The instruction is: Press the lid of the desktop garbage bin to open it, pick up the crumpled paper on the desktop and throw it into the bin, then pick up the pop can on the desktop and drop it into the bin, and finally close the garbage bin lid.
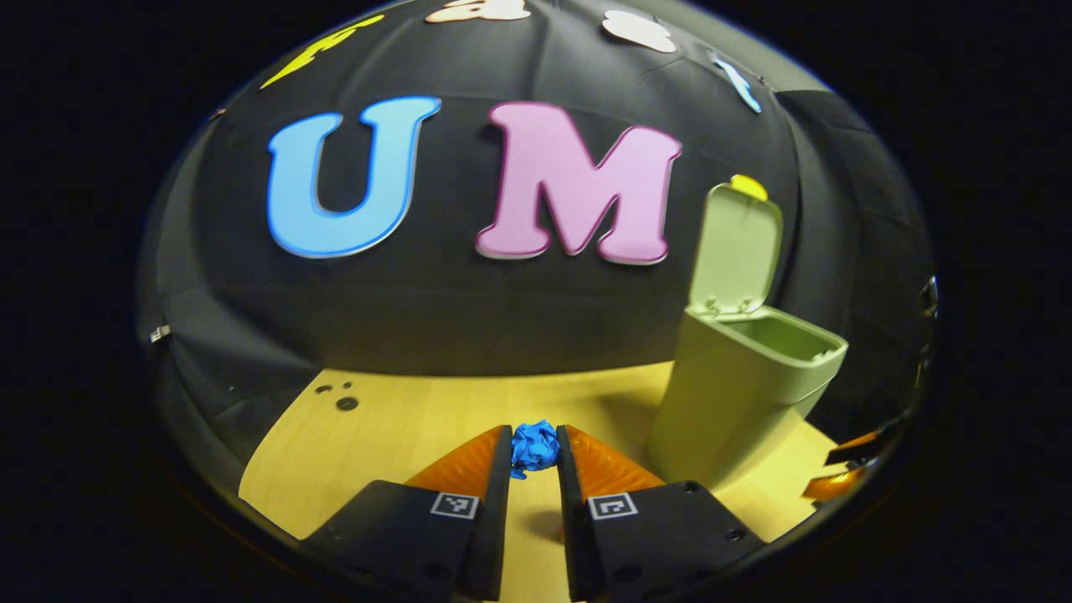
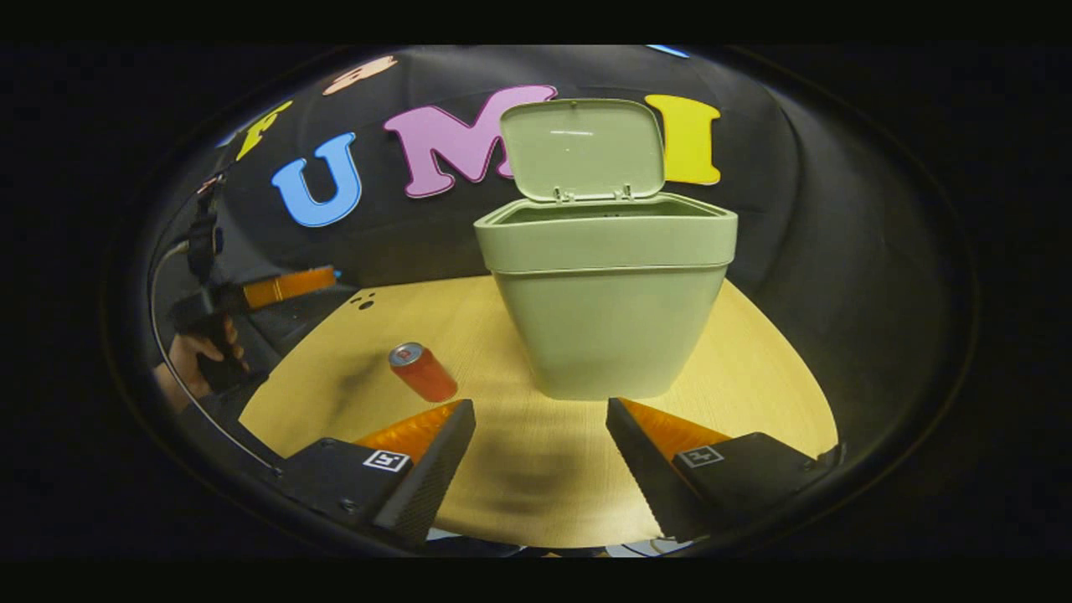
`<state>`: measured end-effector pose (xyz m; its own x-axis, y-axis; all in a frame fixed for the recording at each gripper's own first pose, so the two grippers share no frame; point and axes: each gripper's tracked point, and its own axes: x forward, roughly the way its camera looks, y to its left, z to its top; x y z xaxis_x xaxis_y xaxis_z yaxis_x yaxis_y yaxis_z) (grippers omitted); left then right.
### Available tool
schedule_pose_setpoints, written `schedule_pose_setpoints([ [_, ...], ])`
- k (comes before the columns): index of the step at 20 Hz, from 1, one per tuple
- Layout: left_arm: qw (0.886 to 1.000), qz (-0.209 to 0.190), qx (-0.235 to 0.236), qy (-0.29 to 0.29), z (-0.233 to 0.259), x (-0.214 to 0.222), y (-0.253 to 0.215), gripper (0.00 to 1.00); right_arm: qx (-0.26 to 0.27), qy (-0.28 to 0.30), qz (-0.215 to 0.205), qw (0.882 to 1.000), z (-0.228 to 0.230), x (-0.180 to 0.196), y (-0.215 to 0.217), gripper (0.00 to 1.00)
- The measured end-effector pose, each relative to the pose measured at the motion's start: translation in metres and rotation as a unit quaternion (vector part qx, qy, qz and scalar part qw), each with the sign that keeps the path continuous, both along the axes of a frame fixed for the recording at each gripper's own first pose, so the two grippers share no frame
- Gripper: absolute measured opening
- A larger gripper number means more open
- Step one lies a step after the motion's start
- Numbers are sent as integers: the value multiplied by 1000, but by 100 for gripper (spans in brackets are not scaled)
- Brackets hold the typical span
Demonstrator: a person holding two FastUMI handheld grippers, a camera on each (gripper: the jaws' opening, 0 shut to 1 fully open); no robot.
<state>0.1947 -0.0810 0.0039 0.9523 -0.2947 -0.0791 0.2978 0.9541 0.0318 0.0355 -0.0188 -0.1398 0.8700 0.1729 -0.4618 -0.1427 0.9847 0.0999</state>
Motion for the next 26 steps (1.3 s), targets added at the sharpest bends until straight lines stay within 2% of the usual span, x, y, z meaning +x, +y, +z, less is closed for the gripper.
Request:
schedule_pose_setpoints([
  [1,1000,-18,-4,-8,13,0,-20,33,1,0,2,1000,0,0,-1,99],
  [3,998,-58,-7,-28,35,-2,-59,31,2,-1,6,1000,-1,1,-4,99],
  [7,991,-124,3,-41,52,-9,-131,33,4,-12,11,1000,5,1,-12,99],
  [9,987,-151,-1,-44,57,-12,-166,33,7,-13,11,1000,5,0,-16,99],
  [14,978,-202,21,-42,49,-16,-228,33,-2,-13,15,1000,3,-3,-26,99],
  [21,973,-229,35,-20,34,-7,-262,33,-4,-9,6,1000,-1,-1,-42,99],
  [25,975,-220,42,-7,25,2,-262,38,2,-4,-1,1000,-7,6,-47,99],
  [26,975,-216,44,-2,23,3,-260,42,2,-4,-1,1000,-8,7,-48,99],
])
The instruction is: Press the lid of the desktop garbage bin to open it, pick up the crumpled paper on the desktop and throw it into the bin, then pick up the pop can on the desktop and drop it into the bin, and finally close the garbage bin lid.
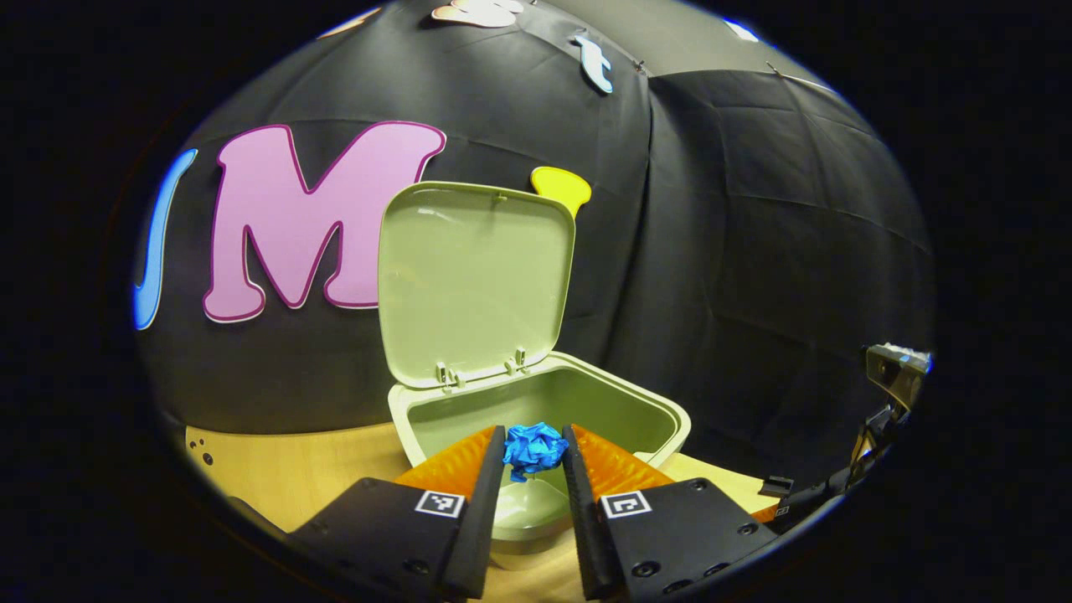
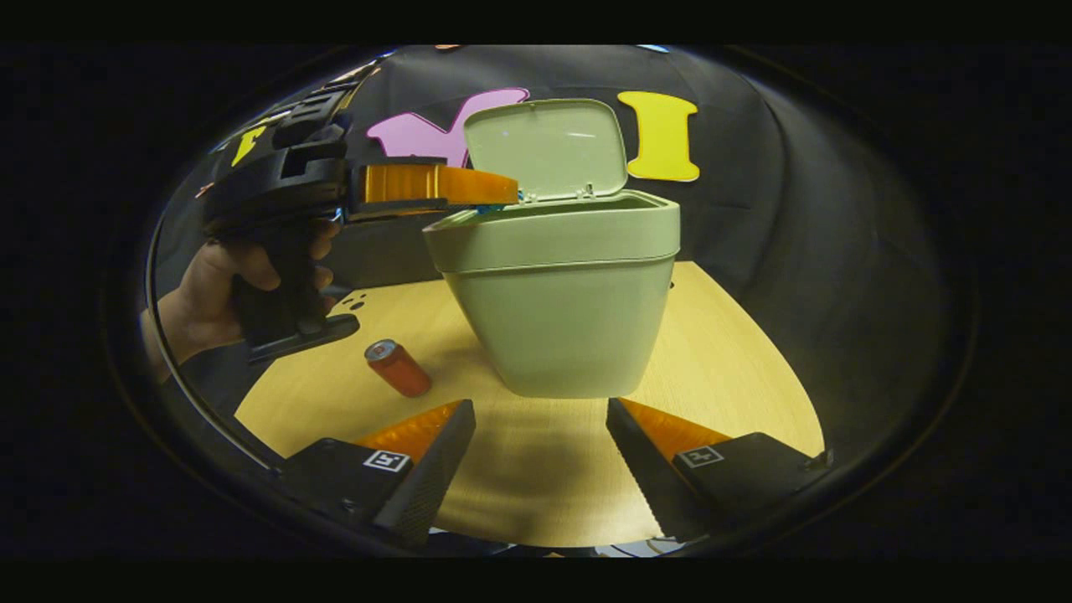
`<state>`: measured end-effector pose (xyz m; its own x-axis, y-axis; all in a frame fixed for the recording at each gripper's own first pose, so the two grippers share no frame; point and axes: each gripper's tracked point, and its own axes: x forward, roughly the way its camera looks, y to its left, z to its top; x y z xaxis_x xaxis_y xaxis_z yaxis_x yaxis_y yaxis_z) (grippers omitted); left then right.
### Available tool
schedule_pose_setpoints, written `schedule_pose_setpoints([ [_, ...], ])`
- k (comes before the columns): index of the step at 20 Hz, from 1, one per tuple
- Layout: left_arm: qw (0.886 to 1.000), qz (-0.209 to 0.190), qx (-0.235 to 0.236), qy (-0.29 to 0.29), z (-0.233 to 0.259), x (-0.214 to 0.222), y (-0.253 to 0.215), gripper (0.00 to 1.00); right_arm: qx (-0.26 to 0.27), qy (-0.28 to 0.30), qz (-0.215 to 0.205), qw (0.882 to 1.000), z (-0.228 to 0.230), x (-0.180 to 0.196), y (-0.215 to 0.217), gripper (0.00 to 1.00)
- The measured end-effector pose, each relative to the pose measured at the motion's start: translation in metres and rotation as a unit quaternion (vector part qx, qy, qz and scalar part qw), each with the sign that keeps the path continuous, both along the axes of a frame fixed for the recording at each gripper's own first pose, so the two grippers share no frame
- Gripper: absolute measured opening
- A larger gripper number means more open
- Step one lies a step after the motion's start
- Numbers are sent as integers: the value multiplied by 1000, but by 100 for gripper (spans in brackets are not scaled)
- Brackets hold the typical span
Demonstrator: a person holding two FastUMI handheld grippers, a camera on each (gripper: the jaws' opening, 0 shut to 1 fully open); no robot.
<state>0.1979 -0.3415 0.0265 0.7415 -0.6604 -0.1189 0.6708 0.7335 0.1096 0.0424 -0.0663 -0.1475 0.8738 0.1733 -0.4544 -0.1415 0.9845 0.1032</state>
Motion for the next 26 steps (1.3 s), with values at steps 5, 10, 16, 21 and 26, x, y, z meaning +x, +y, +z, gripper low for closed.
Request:
schedule_pose_setpoints([
  [5,1000,15,-13,-2,3,7,7,84,-2,2,6,1000,-3,2,4,99],
  [10,998,59,-19,-34,22,4,48,98,5,7,4,1000,-6,6,14,99],
  [16,989,141,-27,-41,23,-9,154,98,6,16,17,1000,-17,6,49,99],
  [21,974,223,-28,-6,-17,-30,275,98,23,23,72,997,-29,9,116,99],
  [26,956,290,-33,33,-59,-57,362,96,-6,10,97,995,-43,26,154,99],
])
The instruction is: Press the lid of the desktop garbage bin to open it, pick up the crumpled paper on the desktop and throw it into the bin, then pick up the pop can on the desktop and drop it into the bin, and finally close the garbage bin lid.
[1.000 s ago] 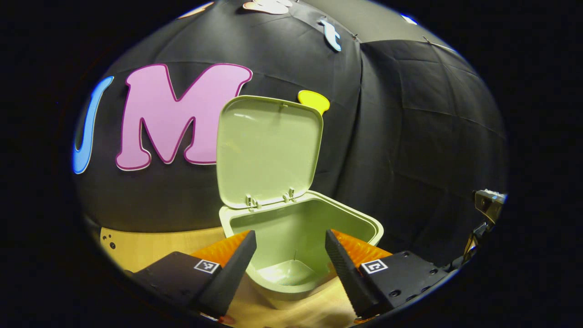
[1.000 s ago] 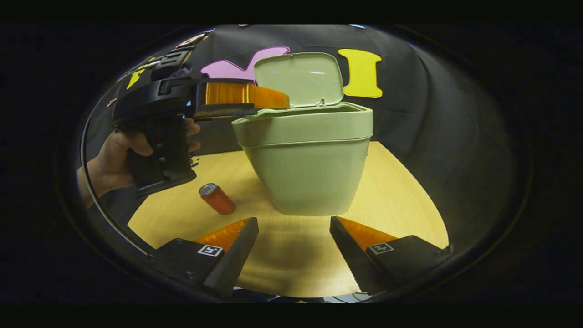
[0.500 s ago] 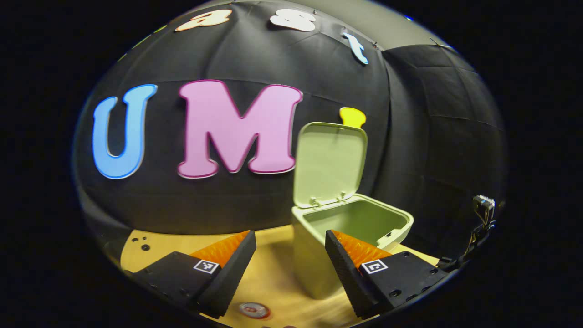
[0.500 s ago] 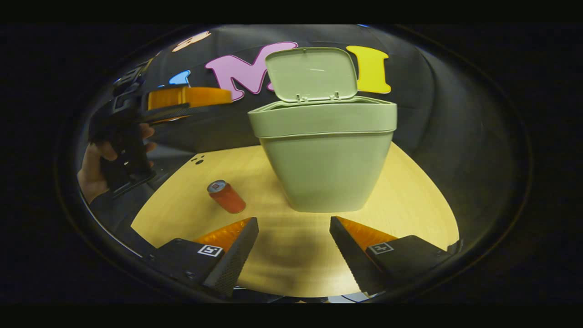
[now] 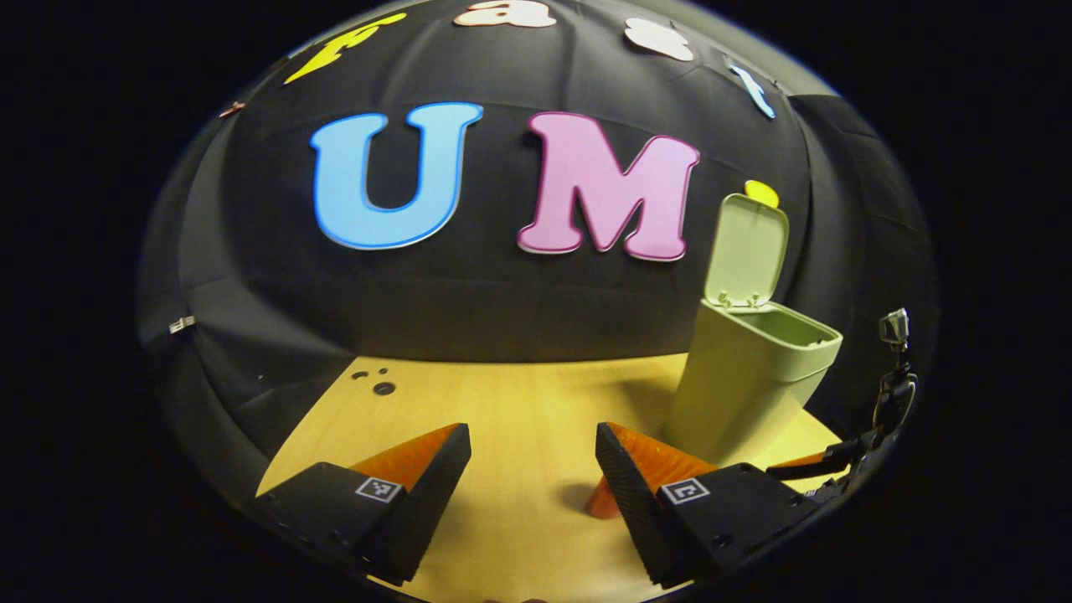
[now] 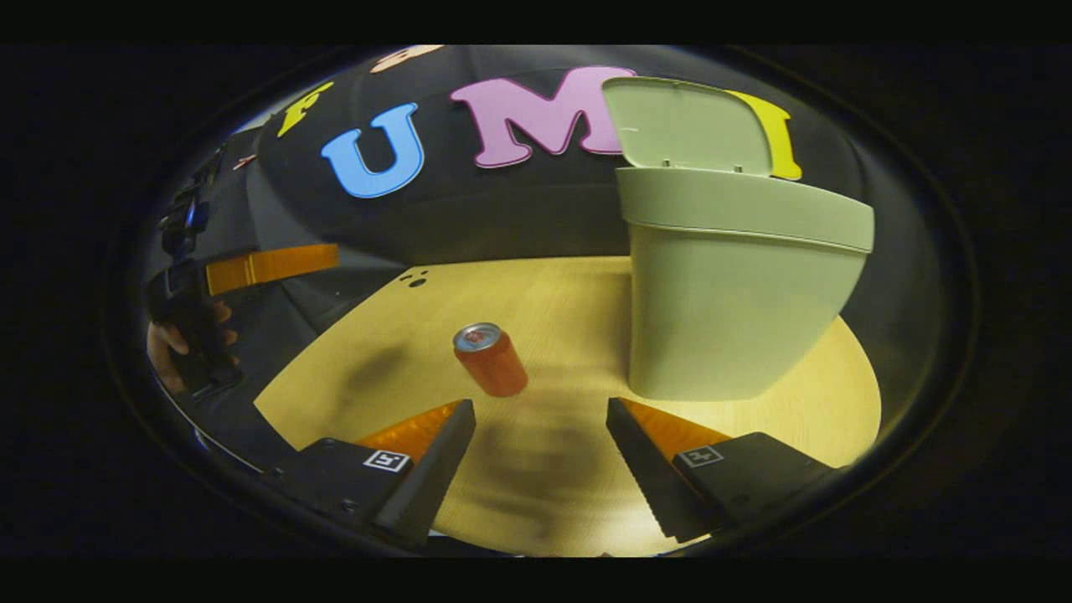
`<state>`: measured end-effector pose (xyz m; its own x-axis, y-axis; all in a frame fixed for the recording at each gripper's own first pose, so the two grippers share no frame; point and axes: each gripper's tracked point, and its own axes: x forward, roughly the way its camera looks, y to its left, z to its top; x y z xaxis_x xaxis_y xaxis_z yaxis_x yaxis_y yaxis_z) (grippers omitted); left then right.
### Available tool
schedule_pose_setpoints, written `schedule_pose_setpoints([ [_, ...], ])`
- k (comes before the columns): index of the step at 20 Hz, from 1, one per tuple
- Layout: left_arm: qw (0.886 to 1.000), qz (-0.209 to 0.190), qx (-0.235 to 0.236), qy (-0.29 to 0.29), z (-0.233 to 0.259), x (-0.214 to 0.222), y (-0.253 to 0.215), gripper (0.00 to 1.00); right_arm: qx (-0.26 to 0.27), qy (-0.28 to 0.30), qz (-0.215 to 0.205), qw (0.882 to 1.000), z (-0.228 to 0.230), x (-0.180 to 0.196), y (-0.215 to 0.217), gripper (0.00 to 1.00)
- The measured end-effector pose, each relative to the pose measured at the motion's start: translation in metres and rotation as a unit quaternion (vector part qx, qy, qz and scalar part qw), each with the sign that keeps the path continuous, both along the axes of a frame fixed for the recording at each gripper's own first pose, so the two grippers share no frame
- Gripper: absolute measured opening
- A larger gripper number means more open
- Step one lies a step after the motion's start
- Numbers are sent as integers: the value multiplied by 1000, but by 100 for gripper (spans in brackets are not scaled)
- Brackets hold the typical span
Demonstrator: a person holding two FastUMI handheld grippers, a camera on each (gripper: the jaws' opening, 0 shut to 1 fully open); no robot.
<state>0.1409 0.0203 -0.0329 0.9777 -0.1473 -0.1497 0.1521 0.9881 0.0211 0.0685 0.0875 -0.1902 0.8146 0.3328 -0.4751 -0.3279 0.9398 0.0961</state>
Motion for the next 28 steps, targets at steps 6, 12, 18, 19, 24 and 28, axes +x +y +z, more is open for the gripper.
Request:
schedule_pose_setpoints([
  [6,997,55,-4,45,-42,-39,59,96,-21,4,31,999,-26,29,38,99],
  [12,992,98,-18,75,-75,-62,89,96,-52,-3,67,996,-51,52,77,99],
  [18,982,151,-49,102,-110,-81,124,96,-83,5,58,995,-84,82,88,99],
  [19,979,165,-54,110,-119,-87,131,96,-87,5,53,995,-88,89,89,100],
  [24,963,209,-87,147,-154,-120,149,96,-81,6,37,996,-97,114,95,100],
  [28,957,224,-89,160,-163,-130,158,96,-83,7,24,996,-101,126,96,100],
])
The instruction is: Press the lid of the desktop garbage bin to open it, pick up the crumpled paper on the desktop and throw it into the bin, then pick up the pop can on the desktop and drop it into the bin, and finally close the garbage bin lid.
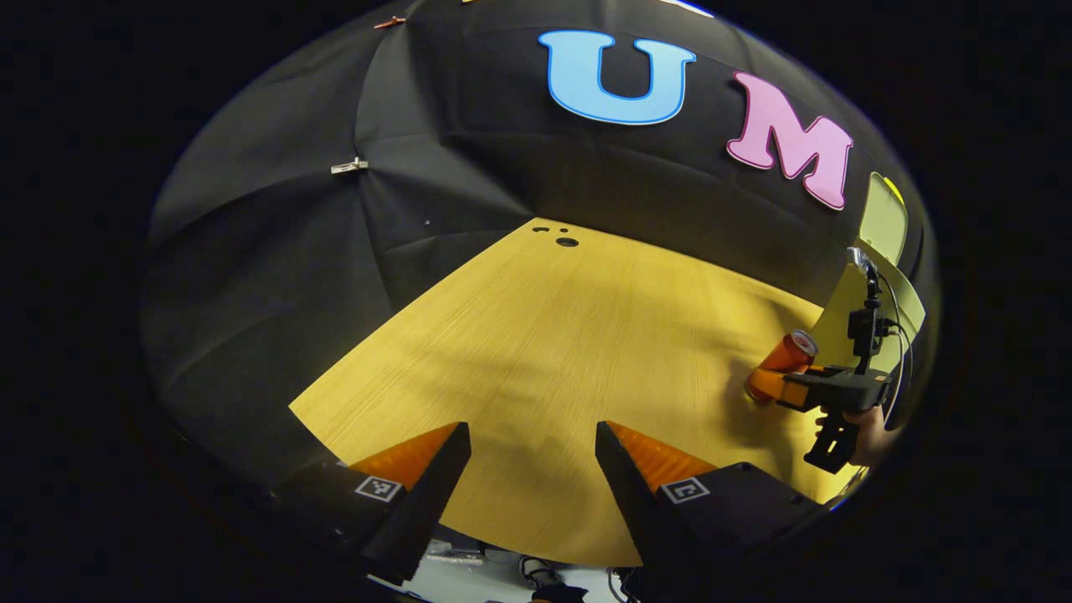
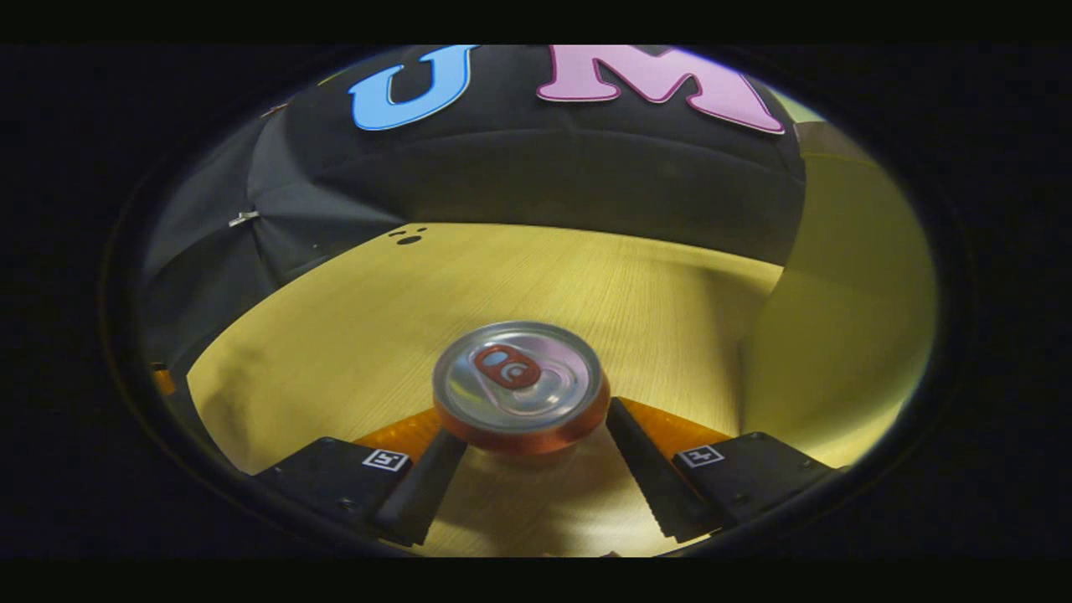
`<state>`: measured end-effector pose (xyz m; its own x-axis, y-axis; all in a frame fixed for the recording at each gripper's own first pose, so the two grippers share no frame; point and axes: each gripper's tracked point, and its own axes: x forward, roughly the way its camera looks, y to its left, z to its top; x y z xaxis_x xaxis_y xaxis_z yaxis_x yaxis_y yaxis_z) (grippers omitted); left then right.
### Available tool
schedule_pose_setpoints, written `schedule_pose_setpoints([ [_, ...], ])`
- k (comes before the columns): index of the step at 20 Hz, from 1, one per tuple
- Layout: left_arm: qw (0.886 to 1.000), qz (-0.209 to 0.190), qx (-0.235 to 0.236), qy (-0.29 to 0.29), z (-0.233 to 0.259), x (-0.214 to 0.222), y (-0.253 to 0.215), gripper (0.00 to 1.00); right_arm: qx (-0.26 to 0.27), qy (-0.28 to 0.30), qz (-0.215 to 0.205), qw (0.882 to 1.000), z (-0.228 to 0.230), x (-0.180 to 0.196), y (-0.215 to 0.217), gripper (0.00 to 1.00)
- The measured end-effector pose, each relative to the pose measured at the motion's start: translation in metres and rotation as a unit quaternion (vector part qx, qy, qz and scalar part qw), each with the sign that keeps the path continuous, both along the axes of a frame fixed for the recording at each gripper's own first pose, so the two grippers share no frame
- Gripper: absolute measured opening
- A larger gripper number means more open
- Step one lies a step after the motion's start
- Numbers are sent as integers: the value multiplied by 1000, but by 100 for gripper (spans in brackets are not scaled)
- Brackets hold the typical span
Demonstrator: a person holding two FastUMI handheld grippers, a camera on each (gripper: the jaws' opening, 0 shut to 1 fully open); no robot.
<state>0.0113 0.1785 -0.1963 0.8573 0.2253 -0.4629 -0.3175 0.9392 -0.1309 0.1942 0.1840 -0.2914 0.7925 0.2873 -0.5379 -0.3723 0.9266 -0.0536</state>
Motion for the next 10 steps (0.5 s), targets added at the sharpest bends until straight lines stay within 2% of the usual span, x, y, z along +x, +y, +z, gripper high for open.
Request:
schedule_pose_setpoints([
  [4,1000,-8,2,-6,7,4,-6,96,-7,-9,-4,1000,3,3,4,98],
  [5,1000,-12,5,-7,8,6,-9,96,-7,-8,-1,1000,2,3,5,84],
  [10,999,-47,16,-20,24,13,-26,96,-5,-11,15,1000,25,-8,13,83],
])
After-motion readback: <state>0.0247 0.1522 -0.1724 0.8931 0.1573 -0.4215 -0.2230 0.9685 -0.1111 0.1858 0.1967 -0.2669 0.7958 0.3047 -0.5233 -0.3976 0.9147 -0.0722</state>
